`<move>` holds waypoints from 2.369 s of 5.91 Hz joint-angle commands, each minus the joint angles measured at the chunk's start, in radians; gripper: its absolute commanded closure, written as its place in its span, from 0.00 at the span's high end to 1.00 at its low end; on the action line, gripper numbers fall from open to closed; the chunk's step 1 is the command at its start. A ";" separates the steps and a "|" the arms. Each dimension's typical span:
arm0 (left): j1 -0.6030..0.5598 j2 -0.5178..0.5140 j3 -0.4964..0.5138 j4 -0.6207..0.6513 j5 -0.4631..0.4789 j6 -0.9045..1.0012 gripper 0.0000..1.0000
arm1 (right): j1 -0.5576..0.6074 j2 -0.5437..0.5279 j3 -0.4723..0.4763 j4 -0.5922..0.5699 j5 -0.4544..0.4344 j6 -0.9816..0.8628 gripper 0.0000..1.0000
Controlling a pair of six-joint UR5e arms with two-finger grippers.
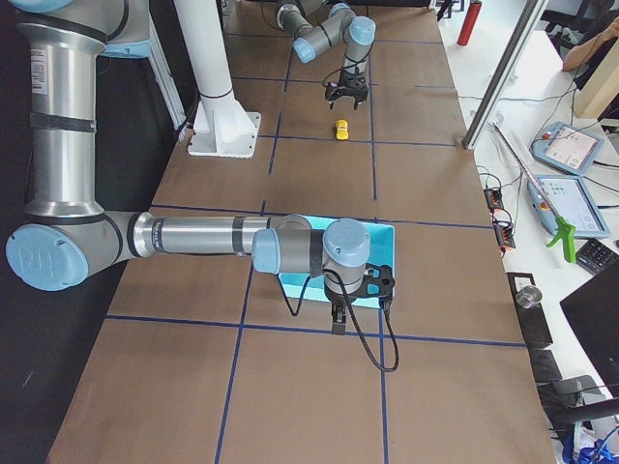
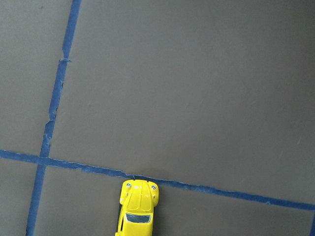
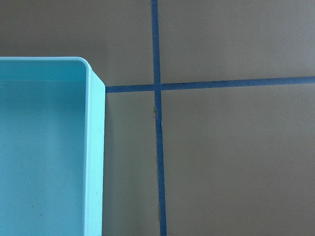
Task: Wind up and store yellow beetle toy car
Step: 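Swing the left gripper in over the yellow beetle toy car, then lower the left gripper down onto the top of the car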
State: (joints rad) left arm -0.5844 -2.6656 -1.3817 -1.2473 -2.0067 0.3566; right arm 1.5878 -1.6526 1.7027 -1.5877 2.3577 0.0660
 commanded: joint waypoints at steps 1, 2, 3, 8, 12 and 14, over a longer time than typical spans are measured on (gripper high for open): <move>0.058 -0.007 0.032 0.036 0.169 0.067 1.00 | 0.000 -0.001 0.000 0.000 0.000 0.000 1.00; 0.058 -0.005 0.076 -0.024 0.202 0.065 1.00 | 0.000 -0.001 0.000 0.000 0.000 0.000 1.00; 0.058 -0.003 0.117 -0.093 0.203 0.062 1.00 | 0.000 0.001 -0.002 0.000 -0.002 0.000 1.00; 0.058 0.052 0.207 -0.251 0.120 0.030 1.00 | 0.001 -0.006 0.001 0.000 -0.002 -0.002 1.00; 0.063 0.073 0.208 -0.273 0.120 0.035 0.84 | 0.000 -0.022 0.021 0.000 0.003 -0.002 1.00; 0.052 0.072 0.210 -0.288 0.052 0.030 0.33 | 0.001 -0.094 0.101 0.000 0.005 -0.002 1.00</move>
State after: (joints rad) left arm -0.5245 -2.5927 -1.1719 -1.5314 -1.9104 0.3883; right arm 1.5882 -1.7135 1.7675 -1.5877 2.3618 0.0644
